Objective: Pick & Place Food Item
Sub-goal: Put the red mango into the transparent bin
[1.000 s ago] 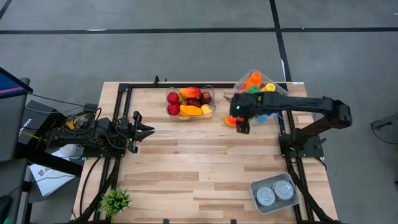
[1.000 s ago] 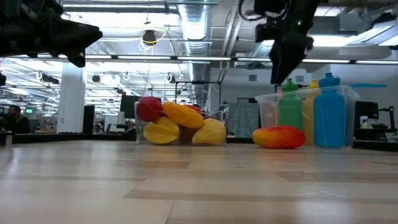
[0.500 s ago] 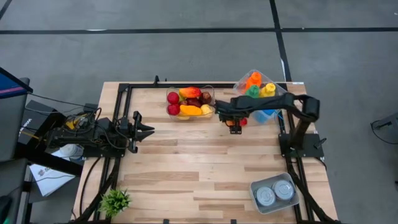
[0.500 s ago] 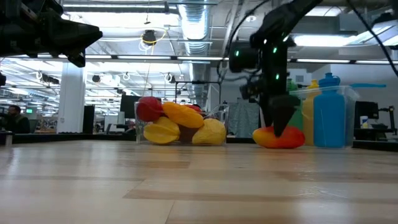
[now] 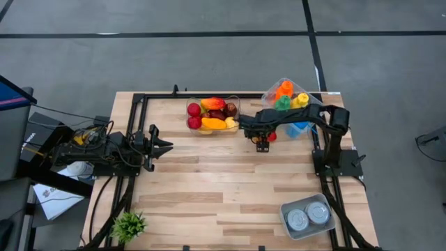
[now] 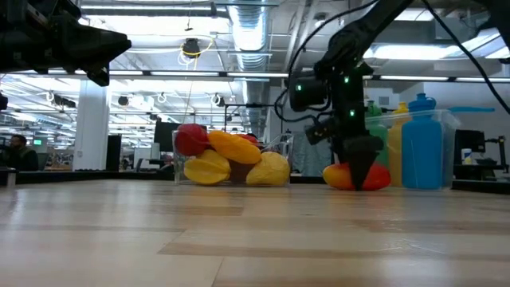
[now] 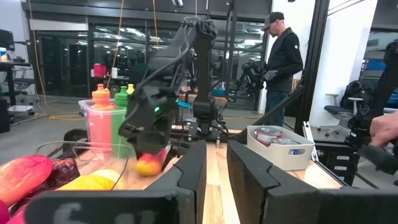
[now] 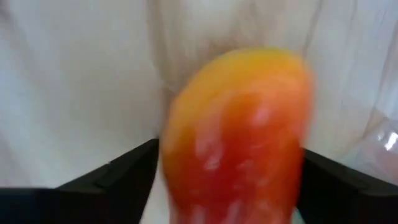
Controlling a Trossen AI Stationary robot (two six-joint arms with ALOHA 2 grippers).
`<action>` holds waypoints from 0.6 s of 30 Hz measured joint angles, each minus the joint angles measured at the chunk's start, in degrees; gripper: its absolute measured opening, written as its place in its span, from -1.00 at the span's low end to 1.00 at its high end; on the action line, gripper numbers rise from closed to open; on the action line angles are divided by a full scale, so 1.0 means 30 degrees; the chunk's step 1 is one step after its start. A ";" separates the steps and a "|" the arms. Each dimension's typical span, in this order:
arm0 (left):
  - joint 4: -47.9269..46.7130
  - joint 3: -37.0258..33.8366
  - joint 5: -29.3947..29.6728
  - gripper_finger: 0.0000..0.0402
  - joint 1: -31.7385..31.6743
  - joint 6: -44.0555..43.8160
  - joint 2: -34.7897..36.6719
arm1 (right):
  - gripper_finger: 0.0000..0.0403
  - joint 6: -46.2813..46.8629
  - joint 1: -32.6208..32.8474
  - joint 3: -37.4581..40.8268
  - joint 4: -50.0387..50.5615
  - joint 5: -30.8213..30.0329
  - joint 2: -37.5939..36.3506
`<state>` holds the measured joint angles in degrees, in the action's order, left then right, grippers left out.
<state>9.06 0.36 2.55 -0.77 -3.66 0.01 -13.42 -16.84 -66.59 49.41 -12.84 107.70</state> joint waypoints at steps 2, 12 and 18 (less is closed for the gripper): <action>0.0000 0.0000 0.0006 -0.73 0.0004 0.0000 0.0000 | 0.38 0.0081 0.0352 0.0000 0.0080 0.0119 -0.0490; 0.0000 0.0000 -0.0002 -0.73 0.0002 0.0000 0.0000 | 0.10 0.2385 0.2954 0.0000 -0.0387 0.2018 -0.4577; 0.0000 0.0000 -0.0002 -0.73 -0.0003 0.0000 0.0000 | 0.20 0.4219 0.6389 0.0000 -0.4468 0.3434 -0.8439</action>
<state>9.06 0.36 2.55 -0.78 -3.66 0.01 -0.76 2.32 -66.59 36.01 -2.53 82.38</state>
